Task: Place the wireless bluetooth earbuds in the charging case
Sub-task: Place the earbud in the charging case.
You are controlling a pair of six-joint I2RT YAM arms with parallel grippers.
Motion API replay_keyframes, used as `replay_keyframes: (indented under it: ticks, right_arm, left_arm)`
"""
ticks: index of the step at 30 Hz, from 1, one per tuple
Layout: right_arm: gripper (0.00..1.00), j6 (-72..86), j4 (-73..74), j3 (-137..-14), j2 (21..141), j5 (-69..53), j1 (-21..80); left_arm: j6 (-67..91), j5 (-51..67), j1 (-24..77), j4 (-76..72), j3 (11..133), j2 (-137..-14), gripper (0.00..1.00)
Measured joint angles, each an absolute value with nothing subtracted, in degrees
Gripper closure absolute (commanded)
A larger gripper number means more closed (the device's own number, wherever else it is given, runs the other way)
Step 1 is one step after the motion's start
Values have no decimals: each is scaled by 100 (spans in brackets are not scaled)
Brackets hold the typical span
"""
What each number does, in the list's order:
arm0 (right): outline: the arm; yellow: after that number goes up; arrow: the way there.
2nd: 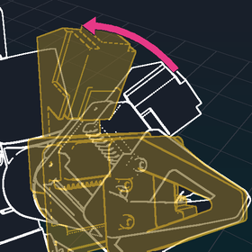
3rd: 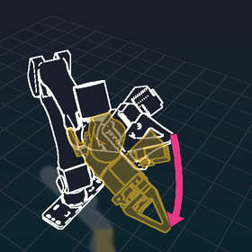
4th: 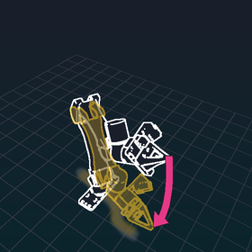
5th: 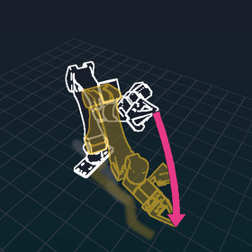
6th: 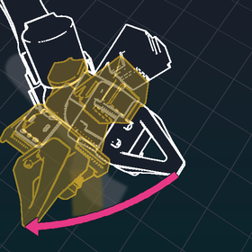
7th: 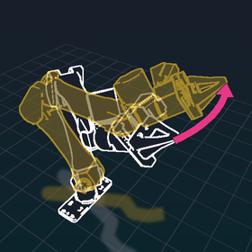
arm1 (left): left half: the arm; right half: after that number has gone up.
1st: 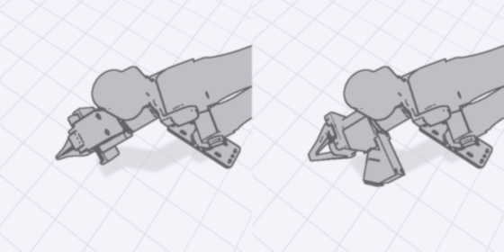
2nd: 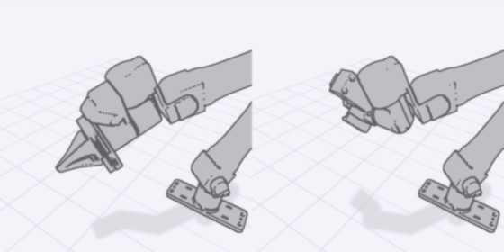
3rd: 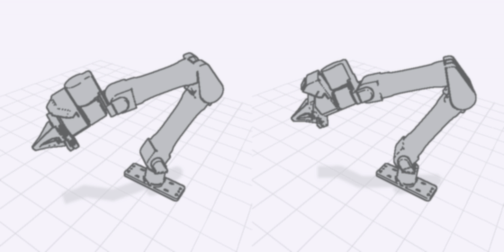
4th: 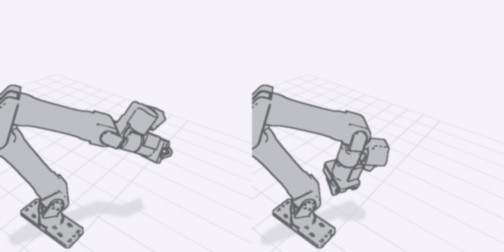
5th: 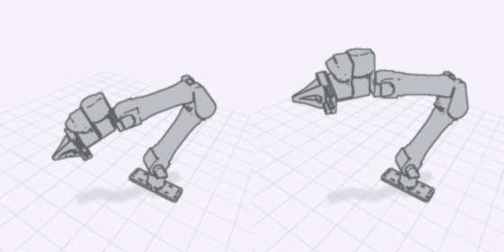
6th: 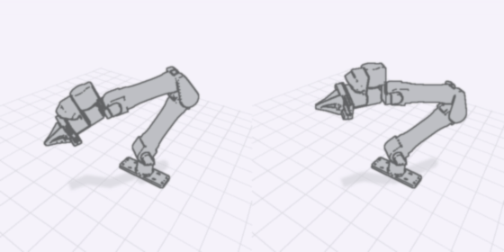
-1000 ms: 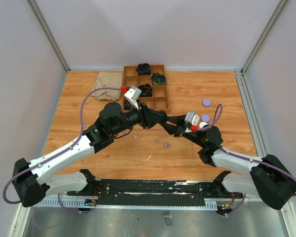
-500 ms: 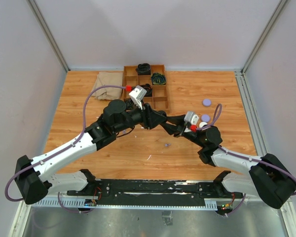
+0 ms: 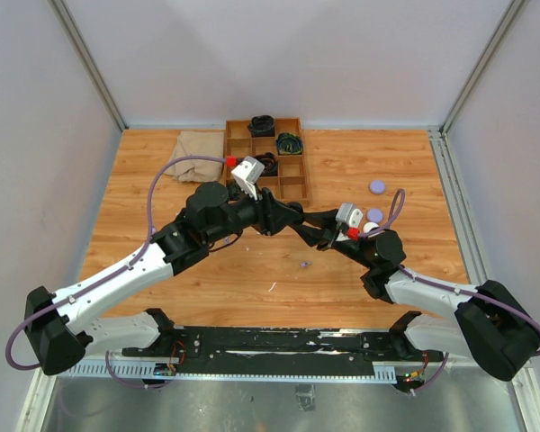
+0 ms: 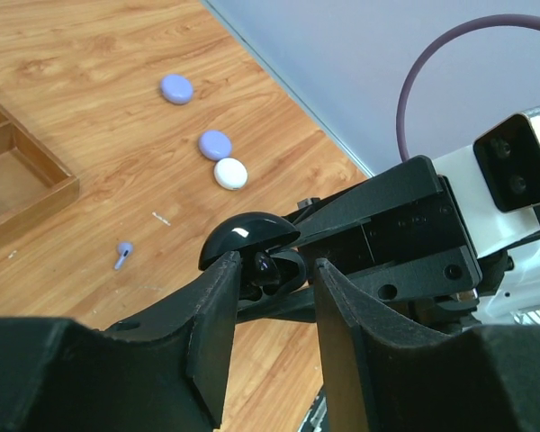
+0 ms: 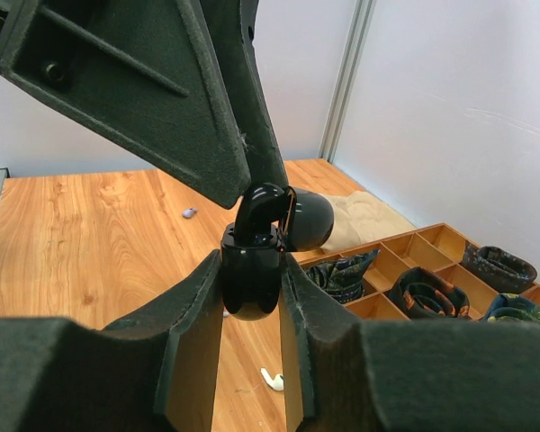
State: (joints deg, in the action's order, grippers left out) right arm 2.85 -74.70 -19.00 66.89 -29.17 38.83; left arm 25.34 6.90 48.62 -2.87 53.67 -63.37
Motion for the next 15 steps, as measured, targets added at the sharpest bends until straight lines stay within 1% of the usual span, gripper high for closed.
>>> replay_keyframes:
  ticks: [15]
  right_arm:
    - [99, 322, -7478, -1900, 6696, -2952, 3883]
  left_arm:
    - [2434, 519, 4862, 1, 5496, -6239, 54]
